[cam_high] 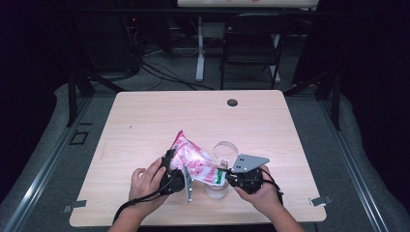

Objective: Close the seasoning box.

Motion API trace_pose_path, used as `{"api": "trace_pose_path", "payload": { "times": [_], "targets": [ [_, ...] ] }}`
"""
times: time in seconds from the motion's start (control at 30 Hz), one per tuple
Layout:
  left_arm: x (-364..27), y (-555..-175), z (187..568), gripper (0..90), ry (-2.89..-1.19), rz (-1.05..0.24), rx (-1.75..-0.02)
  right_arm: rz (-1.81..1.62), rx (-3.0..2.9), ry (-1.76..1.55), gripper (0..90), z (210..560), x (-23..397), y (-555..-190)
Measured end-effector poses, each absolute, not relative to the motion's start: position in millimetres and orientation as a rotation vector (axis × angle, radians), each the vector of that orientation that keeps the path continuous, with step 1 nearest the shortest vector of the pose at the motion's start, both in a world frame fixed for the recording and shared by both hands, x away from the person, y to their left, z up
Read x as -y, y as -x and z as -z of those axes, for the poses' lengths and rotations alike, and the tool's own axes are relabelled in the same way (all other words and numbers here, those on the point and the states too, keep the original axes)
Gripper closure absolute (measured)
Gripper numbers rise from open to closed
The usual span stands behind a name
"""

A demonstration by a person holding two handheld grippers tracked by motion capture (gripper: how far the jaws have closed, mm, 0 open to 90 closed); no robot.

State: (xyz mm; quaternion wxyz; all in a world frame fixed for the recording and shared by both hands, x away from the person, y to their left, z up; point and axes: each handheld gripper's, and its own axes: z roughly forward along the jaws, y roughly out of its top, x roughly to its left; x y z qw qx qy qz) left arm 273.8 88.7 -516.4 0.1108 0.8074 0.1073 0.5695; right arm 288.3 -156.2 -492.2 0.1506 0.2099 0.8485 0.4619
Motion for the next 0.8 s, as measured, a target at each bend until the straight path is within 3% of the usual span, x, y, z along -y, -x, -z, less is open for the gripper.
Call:
{"api": "trace_pose_path", "payload": {
  "times": [0.8],
  "targets": [
    [-87.2,-272.6,514.0,61.8,-2.365,-1.696,-0.298,-1.311,-2.461,-0.626,90.0,498.9,157.6,-291.9]
  ]
}}
